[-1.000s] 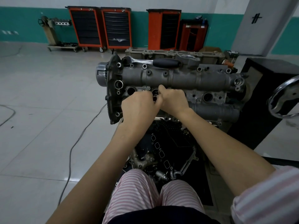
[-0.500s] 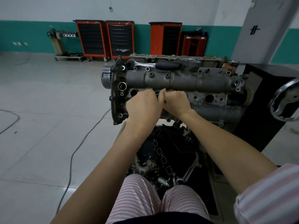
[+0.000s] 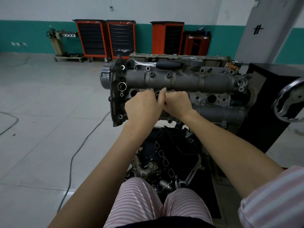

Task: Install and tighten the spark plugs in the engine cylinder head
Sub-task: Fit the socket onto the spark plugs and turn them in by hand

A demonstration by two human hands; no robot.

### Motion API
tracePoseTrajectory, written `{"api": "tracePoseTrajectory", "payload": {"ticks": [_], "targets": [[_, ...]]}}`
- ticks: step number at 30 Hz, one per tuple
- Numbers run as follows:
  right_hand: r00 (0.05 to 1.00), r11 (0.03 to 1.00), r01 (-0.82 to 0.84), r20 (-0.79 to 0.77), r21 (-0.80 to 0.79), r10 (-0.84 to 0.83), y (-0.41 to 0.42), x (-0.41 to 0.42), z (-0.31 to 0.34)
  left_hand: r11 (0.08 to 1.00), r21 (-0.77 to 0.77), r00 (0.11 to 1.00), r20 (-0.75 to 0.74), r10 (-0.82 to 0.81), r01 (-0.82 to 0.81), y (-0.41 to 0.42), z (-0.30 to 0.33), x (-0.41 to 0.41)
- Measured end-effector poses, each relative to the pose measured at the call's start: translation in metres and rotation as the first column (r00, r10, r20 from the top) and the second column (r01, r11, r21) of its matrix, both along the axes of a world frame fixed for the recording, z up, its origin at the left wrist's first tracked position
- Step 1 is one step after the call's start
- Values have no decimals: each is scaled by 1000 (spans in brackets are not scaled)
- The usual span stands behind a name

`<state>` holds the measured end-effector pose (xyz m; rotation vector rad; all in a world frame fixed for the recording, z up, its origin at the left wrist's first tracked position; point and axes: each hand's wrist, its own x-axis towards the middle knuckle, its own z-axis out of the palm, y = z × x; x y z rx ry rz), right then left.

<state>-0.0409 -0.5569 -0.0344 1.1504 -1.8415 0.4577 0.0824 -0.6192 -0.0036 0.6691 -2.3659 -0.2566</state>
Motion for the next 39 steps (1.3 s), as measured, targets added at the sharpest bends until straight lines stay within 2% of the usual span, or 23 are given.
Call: {"api": "tracePoseTrajectory", "payload": {"ticks": [4, 9, 11, 15, 18, 21, 24, 28, 31, 37, 39], "targets": [[1000, 1000, 11, 5, 0, -11, -1, 3, 2, 996, -81, 999, -21, 46, -47, 2, 1, 0], [972, 984, 68, 212, 165, -102, -2, -2, 1, 995, -72, 997, -30, -65, 63, 0, -1, 4], [980, 988, 44, 185, 148, -71, -1, -1, 0, 996, -48, 997, -21, -73, 72, 0, -1, 4], [999, 998, 44, 16, 50, -44, -1, 0, 0, 998, 51, 999, 35, -32, 30, 1, -1, 1], [998, 998, 62, -19, 19, -61, -1, 3, 3, 998, 60, 999, 32, -12, 10, 5, -1, 0], [997, 995, 32, 68, 90, -38, -1, 1, 2, 1000, 13, 1000, -9, -18, 18, 7, -2, 4], [972, 984, 83, 205, 156, -114, -2, -3, 1, 997, 40, 996, -48, -71, 73, 3, 1, 7], [989, 992, 10, 148, 122, -28, 0, 1, 1, 985, 120, 992, 8, -126, 124, 4, -2, 6], [998, 998, 22, 54, 64, -25, 0, 0, 0, 985, 157, 997, 6, -72, 70, 6, -1, 4], [999, 1000, 21, 25, -12, -21, -2, 1, 1, 994, 108, 1000, 28, 4, -7, 2, 6, 2], [996, 1000, 0, 90, 13, -1, -2, 0, 0, 998, 50, 998, 40, 44, -46, 3, 8, 2]]}}
